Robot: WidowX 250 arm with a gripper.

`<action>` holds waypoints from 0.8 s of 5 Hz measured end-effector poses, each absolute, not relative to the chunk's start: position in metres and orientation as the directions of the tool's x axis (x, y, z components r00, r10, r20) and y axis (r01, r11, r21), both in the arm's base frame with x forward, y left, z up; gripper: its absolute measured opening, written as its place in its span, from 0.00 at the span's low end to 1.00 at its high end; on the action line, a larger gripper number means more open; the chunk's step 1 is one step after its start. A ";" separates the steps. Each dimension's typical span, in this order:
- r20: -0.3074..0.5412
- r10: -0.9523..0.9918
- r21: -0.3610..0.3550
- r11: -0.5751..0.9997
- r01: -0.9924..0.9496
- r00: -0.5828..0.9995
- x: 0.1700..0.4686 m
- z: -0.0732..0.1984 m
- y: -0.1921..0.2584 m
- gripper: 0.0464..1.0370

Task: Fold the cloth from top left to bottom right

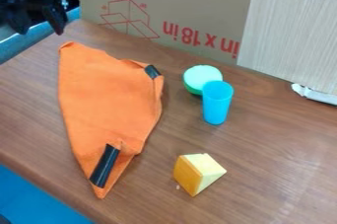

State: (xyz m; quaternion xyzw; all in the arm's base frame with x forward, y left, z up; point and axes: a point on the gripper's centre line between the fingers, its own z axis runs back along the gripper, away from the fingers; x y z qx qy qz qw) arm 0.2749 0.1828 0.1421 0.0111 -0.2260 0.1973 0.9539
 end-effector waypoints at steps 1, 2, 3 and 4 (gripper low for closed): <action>0.443 0.399 -0.047 0.904 -0.424 0.803 0.287 0.129 0.200 0.96; 0.446 0.448 -0.044 0.876 -0.481 0.775 0.298 0.114 0.214 0.96; 0.463 0.489 -0.046 0.846 -0.531 0.739 0.304 0.098 0.224 0.96; 0.495 0.534 -0.045 0.803 -0.594 0.685 0.313 0.085 0.236 0.96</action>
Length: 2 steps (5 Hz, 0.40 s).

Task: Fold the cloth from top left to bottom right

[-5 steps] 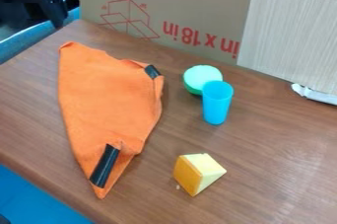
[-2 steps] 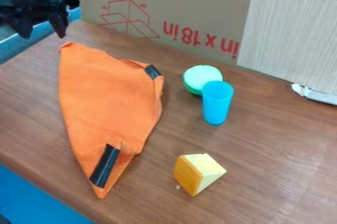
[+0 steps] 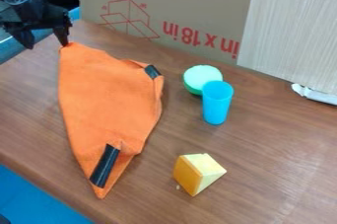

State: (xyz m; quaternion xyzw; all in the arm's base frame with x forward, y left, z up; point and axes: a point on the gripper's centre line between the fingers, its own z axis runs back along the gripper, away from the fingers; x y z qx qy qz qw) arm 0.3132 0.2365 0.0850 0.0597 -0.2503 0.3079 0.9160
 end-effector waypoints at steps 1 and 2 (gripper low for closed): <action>0.508 0.557 -0.044 0.778 -0.627 0.657 0.324 0.076 0.240 0.96; 0.520 0.570 -0.042 0.761 -0.648 0.636 0.333 0.074 0.245 0.96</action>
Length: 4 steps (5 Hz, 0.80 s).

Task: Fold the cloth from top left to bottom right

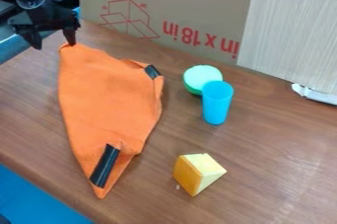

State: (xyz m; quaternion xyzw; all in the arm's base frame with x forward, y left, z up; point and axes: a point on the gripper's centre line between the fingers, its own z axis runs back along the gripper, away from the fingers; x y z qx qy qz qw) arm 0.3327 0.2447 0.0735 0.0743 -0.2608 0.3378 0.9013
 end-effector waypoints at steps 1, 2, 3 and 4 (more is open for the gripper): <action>0.524 0.579 -0.036 0.748 -0.663 0.625 0.339 0.070 0.252 0.96; 0.522 0.588 -0.030 0.737 -0.675 0.618 0.344 0.064 0.256 0.96; 0.515 0.587 -0.018 0.735 -0.677 0.624 0.350 0.056 0.260 0.96; 0.505 0.589 -0.001 0.731 -0.682 0.631 0.352 0.044 0.264 0.96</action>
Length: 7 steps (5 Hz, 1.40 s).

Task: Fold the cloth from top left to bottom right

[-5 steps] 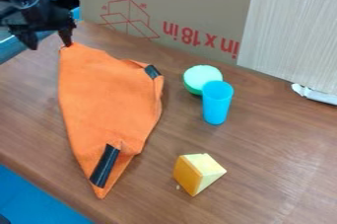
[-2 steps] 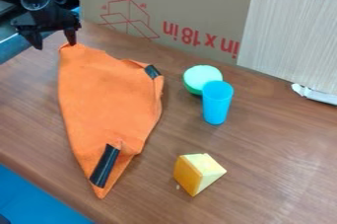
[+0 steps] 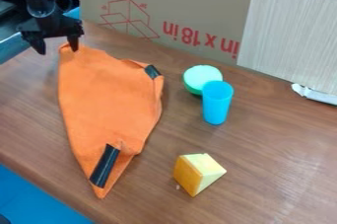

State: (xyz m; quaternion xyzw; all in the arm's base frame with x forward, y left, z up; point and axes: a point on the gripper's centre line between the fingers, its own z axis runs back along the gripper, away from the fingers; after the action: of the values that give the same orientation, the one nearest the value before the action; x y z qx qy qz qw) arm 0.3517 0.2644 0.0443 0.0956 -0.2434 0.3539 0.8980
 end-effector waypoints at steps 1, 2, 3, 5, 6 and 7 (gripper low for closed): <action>0.497 0.592 0.007 0.728 -0.685 0.634 0.353 0.037 0.267 0.96; 0.502 0.585 0.026 0.726 -0.687 0.637 0.353 0.031 0.270 0.96; 0.504 0.590 0.037 0.715 -0.698 0.631 0.353 0.024 0.272 0.93; 0.513 0.609 0.012 0.700 -0.714 0.605 0.358 0.023 0.270 0.36; 0.511 0.607 0.012 0.703 -0.711 0.609 0.358 0.023 0.269 0.13; 0.512 0.603 0.014 0.706 -0.708 0.612 0.357 0.022 0.269 0.02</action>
State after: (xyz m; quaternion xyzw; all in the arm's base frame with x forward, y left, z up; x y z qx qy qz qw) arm 0.3572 0.2688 0.0216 0.1079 -0.2426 0.3676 0.8913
